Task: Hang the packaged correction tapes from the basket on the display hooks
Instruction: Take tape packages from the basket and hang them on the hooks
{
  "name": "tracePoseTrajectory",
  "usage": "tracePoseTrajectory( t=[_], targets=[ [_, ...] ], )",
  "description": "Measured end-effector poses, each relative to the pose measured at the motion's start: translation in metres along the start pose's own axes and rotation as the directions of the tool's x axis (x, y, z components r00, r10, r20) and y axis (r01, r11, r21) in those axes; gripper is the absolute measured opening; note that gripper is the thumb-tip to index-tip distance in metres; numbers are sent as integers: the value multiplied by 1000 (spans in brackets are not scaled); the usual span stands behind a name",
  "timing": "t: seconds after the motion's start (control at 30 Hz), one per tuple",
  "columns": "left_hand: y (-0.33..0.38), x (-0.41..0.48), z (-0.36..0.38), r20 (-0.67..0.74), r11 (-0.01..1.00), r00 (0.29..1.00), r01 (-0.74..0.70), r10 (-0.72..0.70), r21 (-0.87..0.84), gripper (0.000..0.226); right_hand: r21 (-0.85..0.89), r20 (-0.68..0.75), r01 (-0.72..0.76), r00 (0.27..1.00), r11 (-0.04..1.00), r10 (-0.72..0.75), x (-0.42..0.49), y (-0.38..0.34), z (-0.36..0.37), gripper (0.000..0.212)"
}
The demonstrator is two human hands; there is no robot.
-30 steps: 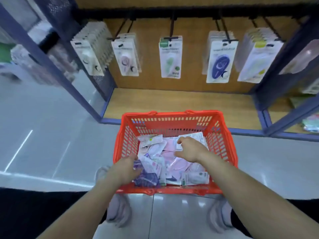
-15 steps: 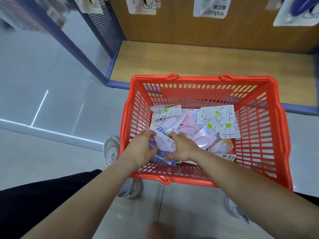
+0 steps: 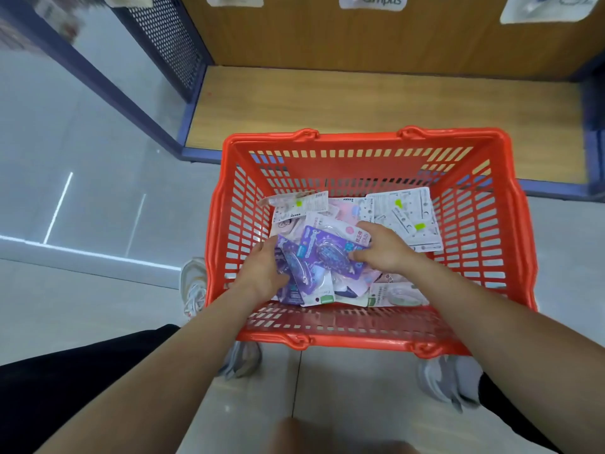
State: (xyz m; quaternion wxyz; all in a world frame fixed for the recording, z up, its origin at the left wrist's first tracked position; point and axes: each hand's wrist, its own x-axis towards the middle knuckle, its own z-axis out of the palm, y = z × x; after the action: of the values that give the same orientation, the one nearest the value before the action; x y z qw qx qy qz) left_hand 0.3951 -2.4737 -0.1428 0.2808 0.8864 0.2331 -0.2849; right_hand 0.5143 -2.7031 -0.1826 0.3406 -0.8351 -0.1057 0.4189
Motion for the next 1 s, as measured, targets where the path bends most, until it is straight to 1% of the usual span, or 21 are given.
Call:
tracePoseTrajectory(
  t=[0.07, 0.2, 0.27, 0.37, 0.47, 0.53, 0.63, 0.7, 0.73, 0.77, 0.8, 0.83, 0.9, 0.93, 1.0],
  targets=[
    [1, 7, 4, 7, 999, 1000, -7, 7, 33, 75, 24, -26, -44, 999, 999, 45, 0, 10, -5, 34],
    [1, 19, 4, -11, 997, 998, -65, 66, 34, 35, 83, -34, -65, 997, 994, 68, 1, 22, -9, 25],
    [3, 24, 0, -35, 993, 994, -98, 100, 59, 24, 146, -35, -58, 997, 987, 64, 2, 25, -9, 25],
    [10, 30, -5, -70, 990, 988, -133, 136, 47, 16, 195, -67, -39, 996, 980, 53, 3, 24, -12, 25],
    [20, 37, -7, -82, 986, 982, -168, 168, 11, 18, 263, -48, -33, 998, 964, 47, 2, 18, -15, 24],
    [26, 42, -6, -62, 984, 982, -179, 179, 1, 20, 321, -31, -42, 998, 946, 55, 4, 20, -15, 22],
    [36, 49, 1, -48, 976, 981, -191, 187, -107, 17, 388, -10, -48, 998, 920, 56, 3, 16, -17, 31],
    [42, 51, 3, -68, 971, 983, -177, 168, -160, 19, 414, -11, -40, 999, 909, 49, 6, 18, -17, 52],
    [45, 52, 4, -81, 971, 984, -172, 160, -167, 21, 440, -6, -41, 999, 897, 49, 8, 20, -16, 66],
    [46, 53, 5, -88, 970, 984, -169, 156, -175, 23, 459, -5, -50, 998, 887, 59, 12, 25, -15, 75],
    [47, 54, 6, -83, 968, 985, -164, 150, -190, 25, 498, 1, -60, 998, 865, 69, 11, 21, -15, 74],
    [47, 54, 7, -66, 965, 987, -157, 146, -211, 28, 520, 3, -69, 997, 851, 79, 9, 16, -16, 64],
    [47, 54, 7, -3, 948, 991, -129, 134, -290, 37, 579, -17, -65, 996, 813, 91, 10, 13, -15, 24],
    [46, 54, 7, 39, 940, 990, -116, 136, -322, 45, 610, -14, -70, 995, 790, 99, 12, 16, -14, 7],
    [44, 53, 7, 120, 944, 981, -110, 154, -312, 65, 627, -20, -60, 995, 776, 93, 15, 20, -13, 6]
  ],
)
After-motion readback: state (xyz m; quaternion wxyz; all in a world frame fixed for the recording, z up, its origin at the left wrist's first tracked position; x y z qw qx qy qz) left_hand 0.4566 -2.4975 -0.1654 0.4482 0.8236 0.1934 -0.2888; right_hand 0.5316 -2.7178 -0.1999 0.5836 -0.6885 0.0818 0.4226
